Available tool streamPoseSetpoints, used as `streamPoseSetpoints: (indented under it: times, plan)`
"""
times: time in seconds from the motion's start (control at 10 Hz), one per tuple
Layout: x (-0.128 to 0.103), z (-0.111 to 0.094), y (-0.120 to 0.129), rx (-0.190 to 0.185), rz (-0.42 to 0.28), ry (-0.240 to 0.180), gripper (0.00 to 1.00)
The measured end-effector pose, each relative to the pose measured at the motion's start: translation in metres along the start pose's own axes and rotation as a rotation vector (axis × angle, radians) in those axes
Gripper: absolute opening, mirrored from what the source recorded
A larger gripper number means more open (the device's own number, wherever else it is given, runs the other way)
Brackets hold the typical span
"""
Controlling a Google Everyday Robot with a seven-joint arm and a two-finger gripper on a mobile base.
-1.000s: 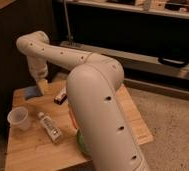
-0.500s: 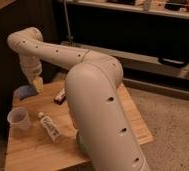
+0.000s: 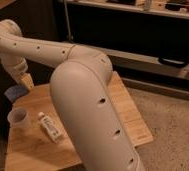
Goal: Place the white sponge in the ceramic cup
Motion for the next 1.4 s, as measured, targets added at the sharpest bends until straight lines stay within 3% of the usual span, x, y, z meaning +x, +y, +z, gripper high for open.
streamPoseSetpoints:
  times: [1.4]
  plan:
    - [0.0015, 0.0011, 0.0024, 0.006, -0.013, 0.001, 0.00]
